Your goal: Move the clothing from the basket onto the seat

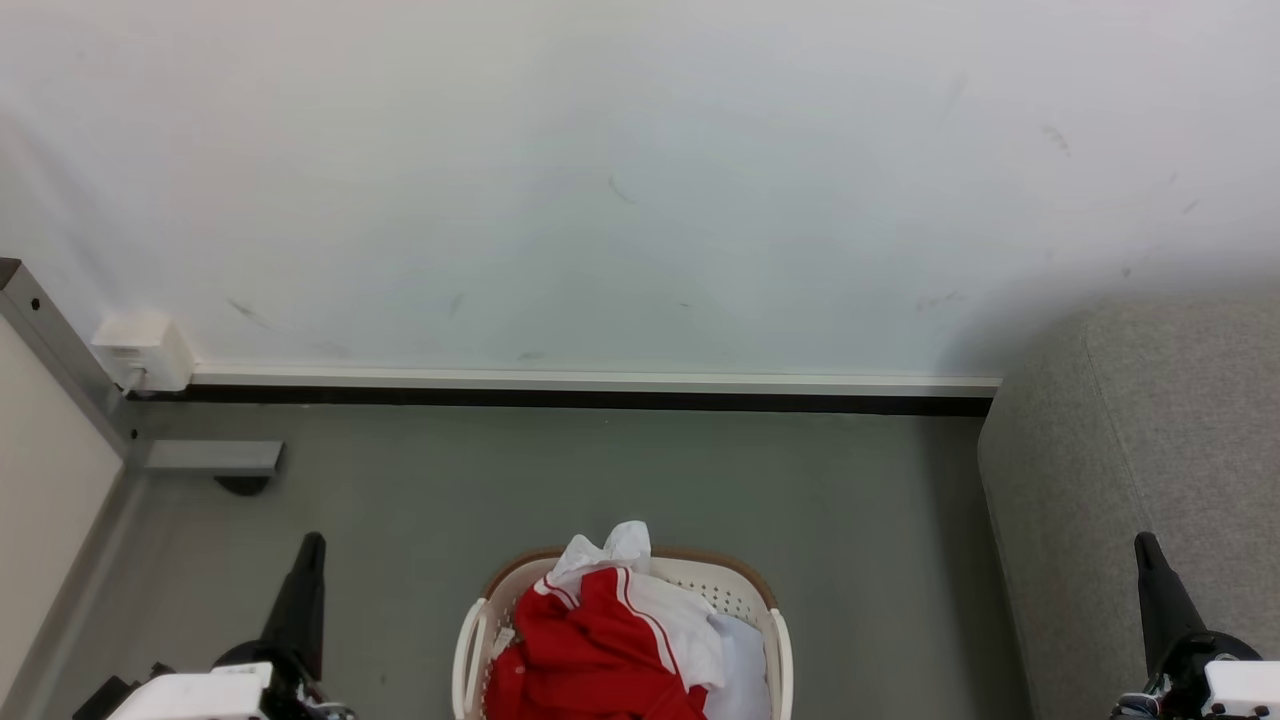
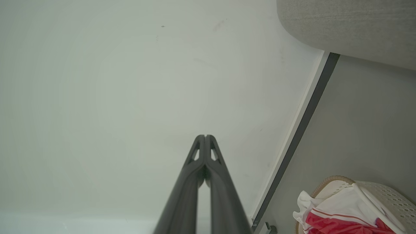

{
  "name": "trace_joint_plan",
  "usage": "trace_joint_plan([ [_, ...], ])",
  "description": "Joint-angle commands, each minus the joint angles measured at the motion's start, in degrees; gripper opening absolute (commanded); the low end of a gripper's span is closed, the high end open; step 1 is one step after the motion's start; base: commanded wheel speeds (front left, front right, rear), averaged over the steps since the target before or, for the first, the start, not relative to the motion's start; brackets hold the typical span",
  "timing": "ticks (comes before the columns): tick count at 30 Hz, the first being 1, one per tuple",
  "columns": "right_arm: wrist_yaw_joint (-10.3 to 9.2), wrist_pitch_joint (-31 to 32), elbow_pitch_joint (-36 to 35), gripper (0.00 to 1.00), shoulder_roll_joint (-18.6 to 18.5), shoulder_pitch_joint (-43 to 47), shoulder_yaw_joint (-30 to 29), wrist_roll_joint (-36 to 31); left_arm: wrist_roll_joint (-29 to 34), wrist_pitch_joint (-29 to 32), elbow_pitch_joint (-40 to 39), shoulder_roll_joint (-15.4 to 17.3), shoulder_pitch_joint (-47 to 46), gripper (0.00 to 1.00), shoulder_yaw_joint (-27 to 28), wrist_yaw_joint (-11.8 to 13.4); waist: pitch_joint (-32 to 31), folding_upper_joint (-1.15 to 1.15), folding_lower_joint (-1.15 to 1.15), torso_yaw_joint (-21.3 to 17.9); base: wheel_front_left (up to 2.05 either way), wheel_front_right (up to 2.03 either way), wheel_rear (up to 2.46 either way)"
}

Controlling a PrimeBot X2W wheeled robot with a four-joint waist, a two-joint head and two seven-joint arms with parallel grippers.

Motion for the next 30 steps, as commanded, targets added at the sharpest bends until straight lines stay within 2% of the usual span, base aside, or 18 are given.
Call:
trace_joint_plan([
  [1, 0.47, 0.05, 0.17, 0.0, -0.4, -0.76, -0.21, 0.09, -0.81, 0.06, 0.05, 0.42, -0.42, 0.0, 0.14, -0.31, 0.0, 0.0, 0.0, 0.0, 0.0, 0.0, 0.0],
  [6, 0.47, 0.05, 0.17, 0.0, -0.4, -0.76, -0.21, 0.08, -0.81, 0.06, 0.05, 0.42, -0.42, 0.0, 0.14, -0.31, 0.0, 0.0, 0.0, 0.0, 0.0, 0.0, 0.0],
  [7, -0.02, -0.01, 0.16, 1.0, 0.05, 0.11, 0.03, -0.01, 0.03, -0.02, 0.19, -0.07, 0.08, 1.0, -0.01, 0.02, 0.0, 0.0, 0.0, 0.0, 0.0, 0.0, 0.0],
  [19, -0.07, -2.93, -0.19, 1.0, 0.15, 2.04, 1.87, -3.17, 1.84, -2.94, 0.28, -0.33, 1.32, 1.0, -1.78, 0.3, -0.04, 0.0, 0.0, -0.01, 0.0, 0.0, 0.0],
  [30, -0.02, -5.79, -3.45, 1.0, -0.75, 2.69, 3.14, -18.72, 12.31, -5.82, -1.41, -0.21, 1.69, 1.0, -2.87, 1.81, -0.03, 0.0, 0.0, -0.03, 0.0, 0.0, 0.0],
])
